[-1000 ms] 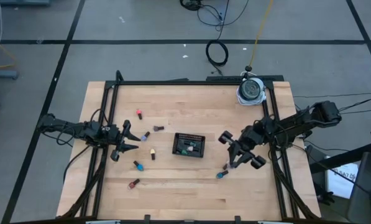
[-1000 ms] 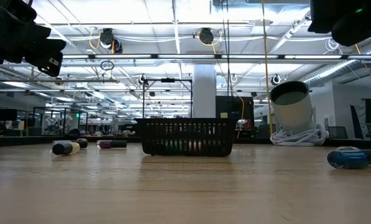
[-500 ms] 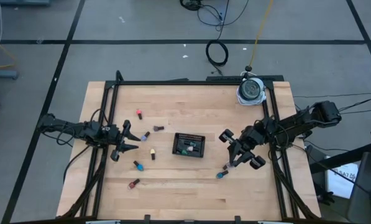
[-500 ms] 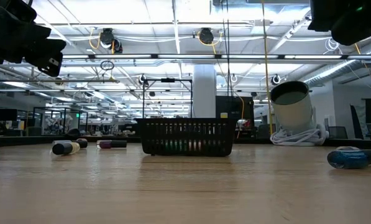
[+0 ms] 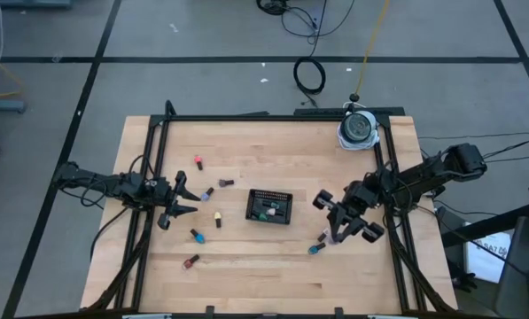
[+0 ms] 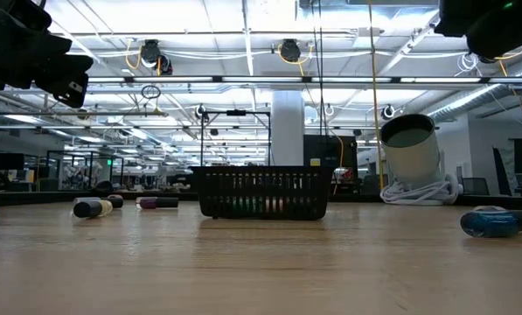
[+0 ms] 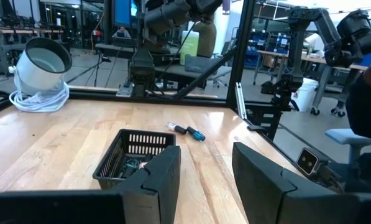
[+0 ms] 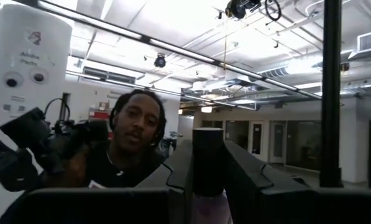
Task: Pick & Place Nail Polish
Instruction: Put the right purple nail polish into the black bin
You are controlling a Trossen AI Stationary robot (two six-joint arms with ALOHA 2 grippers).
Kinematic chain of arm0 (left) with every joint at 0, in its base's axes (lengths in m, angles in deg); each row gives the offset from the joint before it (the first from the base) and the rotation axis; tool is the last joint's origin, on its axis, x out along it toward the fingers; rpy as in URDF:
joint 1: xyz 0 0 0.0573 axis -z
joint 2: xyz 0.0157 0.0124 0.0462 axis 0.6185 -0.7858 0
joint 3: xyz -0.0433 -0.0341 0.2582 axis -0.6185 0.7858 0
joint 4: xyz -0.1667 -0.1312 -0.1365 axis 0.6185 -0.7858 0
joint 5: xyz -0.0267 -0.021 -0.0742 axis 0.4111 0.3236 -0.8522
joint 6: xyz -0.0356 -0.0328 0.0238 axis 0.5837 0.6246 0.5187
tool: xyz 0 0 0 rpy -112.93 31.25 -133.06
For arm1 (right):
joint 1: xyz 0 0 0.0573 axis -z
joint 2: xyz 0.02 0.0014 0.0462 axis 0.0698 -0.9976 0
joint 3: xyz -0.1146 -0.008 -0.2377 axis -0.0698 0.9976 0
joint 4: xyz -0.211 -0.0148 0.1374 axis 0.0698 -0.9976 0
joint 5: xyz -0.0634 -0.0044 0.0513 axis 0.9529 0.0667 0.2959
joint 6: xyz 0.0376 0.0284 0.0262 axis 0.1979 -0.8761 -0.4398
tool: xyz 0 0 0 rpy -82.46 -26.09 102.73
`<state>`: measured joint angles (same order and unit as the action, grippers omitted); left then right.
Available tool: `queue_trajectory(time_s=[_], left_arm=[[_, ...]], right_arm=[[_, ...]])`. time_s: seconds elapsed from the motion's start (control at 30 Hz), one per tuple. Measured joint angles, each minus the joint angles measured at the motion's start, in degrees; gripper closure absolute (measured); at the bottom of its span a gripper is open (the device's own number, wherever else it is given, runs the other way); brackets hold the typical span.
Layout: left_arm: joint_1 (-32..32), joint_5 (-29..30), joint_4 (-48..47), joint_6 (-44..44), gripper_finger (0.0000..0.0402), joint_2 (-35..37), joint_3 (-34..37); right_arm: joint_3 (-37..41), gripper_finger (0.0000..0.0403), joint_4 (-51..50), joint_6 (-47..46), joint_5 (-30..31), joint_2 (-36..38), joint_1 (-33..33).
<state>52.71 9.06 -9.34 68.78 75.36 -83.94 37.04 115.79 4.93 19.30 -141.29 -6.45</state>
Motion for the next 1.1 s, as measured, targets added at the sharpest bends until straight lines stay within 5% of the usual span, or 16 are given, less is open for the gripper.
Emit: queue_trajectory(time_s=[1.1], left_arm=[[0.0, 0.0, 0.0, 0.0, 0.0256, 0.0, 0.0]], right_arm=[[-1.4, 0.0352, -13.5, 7.3, 2.9, 0.0, 0.0]])
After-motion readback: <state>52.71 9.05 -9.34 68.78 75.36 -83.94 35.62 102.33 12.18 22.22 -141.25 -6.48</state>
